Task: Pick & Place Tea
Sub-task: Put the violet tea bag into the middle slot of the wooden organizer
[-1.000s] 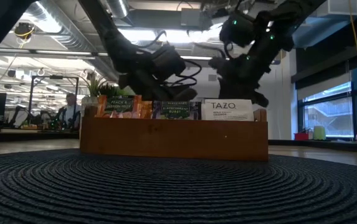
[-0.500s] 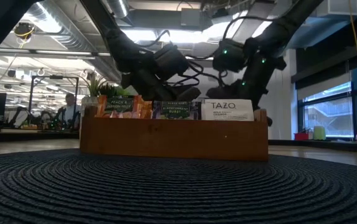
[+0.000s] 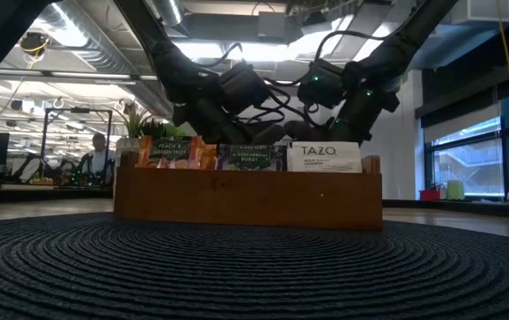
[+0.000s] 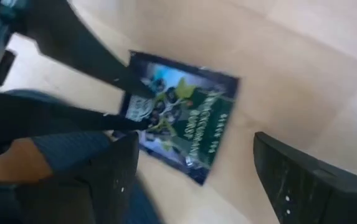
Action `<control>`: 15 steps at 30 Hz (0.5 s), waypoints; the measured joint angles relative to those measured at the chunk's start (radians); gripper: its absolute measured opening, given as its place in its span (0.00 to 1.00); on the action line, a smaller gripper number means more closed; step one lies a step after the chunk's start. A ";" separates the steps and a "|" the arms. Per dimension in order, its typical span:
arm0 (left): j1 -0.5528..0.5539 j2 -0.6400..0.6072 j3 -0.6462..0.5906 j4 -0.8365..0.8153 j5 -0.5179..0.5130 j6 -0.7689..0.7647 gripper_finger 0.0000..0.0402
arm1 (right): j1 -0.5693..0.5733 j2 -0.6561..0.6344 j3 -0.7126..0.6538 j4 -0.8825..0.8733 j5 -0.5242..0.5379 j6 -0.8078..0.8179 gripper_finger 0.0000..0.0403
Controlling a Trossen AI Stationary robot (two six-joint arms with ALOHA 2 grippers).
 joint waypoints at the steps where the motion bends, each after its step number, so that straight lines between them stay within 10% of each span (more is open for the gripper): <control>1: 0.000 0.000 0.000 0.000 0.000 0.001 0.22 | 0.001 0.000 0.000 0.001 -0.006 0.003 0.77; 15: -0.018 0.000 -0.001 0.017 -0.006 0.092 0.22 | 0.001 0.003 -0.002 0.008 -0.095 -0.105 0.77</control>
